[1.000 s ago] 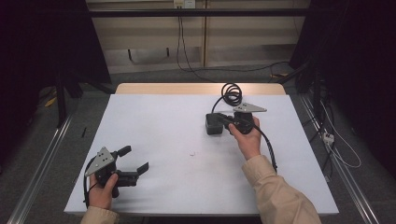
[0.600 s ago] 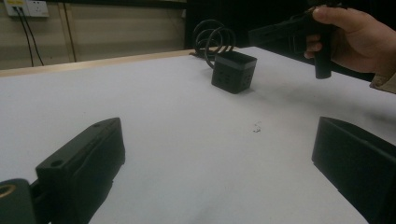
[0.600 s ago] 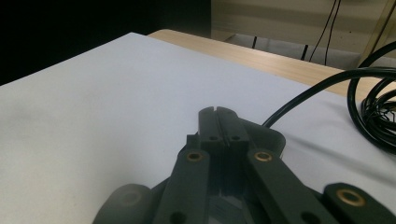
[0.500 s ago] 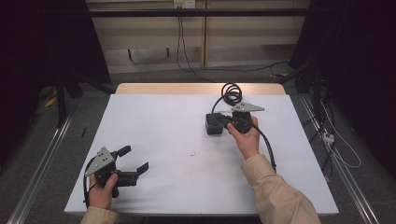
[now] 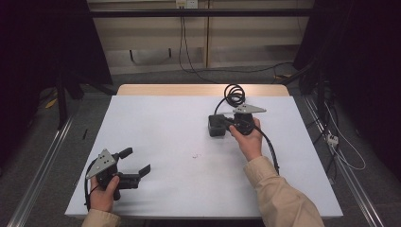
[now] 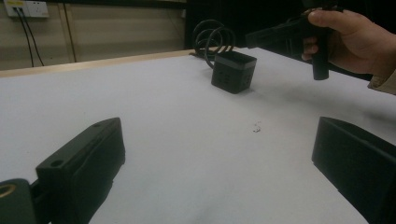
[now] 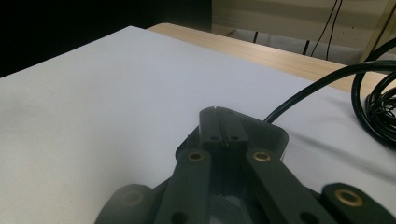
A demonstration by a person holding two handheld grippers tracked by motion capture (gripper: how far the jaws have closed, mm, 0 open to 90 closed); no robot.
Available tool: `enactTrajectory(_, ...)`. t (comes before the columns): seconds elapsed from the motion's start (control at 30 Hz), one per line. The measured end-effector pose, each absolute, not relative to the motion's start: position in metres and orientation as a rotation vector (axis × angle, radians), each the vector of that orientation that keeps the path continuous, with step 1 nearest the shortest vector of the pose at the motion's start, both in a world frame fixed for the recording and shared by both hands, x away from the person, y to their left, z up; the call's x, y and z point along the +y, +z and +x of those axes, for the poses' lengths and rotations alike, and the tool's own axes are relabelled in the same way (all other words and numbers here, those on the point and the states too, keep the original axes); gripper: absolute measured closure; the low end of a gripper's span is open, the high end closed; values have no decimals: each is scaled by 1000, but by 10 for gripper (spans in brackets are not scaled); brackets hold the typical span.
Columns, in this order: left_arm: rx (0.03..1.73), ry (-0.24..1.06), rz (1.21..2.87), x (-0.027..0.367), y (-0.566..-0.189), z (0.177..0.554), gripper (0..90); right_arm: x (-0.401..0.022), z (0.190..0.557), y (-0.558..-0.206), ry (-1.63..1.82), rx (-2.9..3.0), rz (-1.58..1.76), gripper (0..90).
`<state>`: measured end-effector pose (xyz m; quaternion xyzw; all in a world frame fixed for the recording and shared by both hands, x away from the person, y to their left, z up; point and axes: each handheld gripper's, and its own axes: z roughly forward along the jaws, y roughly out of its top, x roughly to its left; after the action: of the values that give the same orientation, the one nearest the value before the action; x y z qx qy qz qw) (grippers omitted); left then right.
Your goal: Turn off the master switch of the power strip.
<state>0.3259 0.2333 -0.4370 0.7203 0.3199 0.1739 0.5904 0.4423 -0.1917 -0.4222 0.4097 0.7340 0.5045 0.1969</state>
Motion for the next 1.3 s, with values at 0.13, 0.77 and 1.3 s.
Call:
enactTrajectory(0.13, 740, 405, 1676, 233, -437, 326, 24, -192, 442, -423, 1412, 2057, 1143, 900)
enactTrajectory(0.77, 745, 406, 1675, 234, -437, 326, 24, -188, 444, -428, 1384, 2076, 1124, 900)
enactTrajectory(1.3, 746, 404, 1676, 233, -437, 326, 24, -186, 447, -432, 1341, 2074, 1116, 900)
